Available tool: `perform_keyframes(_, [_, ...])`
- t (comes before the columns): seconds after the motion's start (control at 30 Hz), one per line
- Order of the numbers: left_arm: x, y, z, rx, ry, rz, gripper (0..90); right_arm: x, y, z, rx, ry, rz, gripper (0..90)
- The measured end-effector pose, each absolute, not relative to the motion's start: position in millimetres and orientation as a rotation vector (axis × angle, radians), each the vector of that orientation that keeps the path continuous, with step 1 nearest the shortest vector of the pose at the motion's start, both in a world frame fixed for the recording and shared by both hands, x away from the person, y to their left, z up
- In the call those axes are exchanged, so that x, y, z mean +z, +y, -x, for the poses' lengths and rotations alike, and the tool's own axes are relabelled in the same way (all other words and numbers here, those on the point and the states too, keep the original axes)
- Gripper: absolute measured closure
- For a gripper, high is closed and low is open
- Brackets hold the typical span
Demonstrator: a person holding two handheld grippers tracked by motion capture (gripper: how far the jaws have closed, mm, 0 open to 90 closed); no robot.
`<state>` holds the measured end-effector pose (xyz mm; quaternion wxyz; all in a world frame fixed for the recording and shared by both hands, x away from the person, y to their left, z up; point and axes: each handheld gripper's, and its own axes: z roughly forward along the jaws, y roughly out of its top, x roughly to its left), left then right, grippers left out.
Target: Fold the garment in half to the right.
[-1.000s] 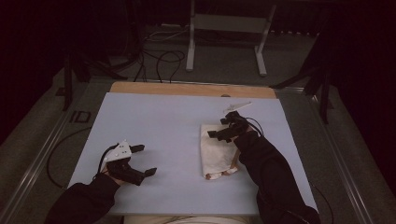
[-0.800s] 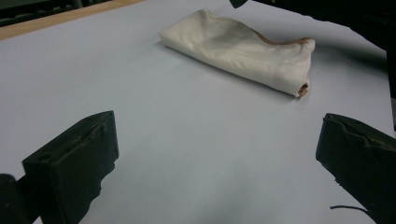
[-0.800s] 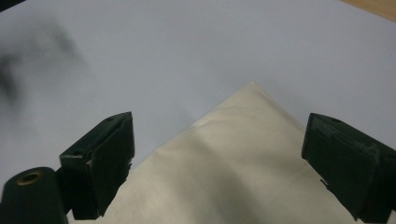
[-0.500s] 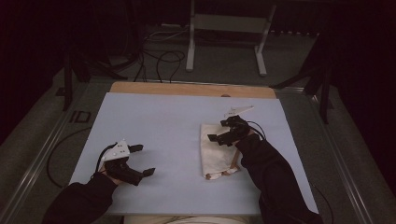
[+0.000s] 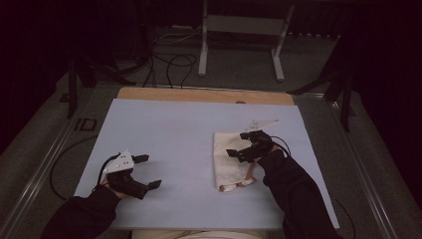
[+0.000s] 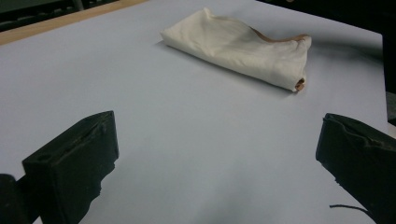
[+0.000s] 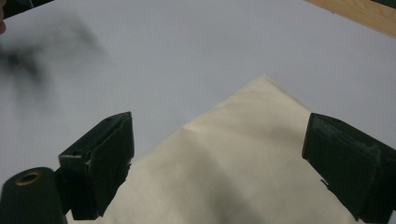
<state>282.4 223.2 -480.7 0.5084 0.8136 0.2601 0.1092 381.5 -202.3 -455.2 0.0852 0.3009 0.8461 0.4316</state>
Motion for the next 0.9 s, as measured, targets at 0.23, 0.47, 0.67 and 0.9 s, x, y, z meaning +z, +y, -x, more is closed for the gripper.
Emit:
perform_keyframes(0.23, [-482,230,-282,0.278,0.643,-1.967,0.1,-461,-214,-371,1.278,2.522,-0.903,9.0])
perform_keyframes(0.47, [-485,235,-280,0.291,0.655,-1.979,0.1,-468,-230,-357,1.277,2.504,-0.919,9.0])
perform_keyframes(0.67, [-487,238,-278,0.297,0.663,-1.984,0.1,-474,-247,-344,1.276,2.476,-0.947,9.0])
perform_keyframes(0.9, [-493,242,-276,0.306,0.670,-1.997,0.1,-484,-261,-324,1.226,2.452,-0.943,9.0])
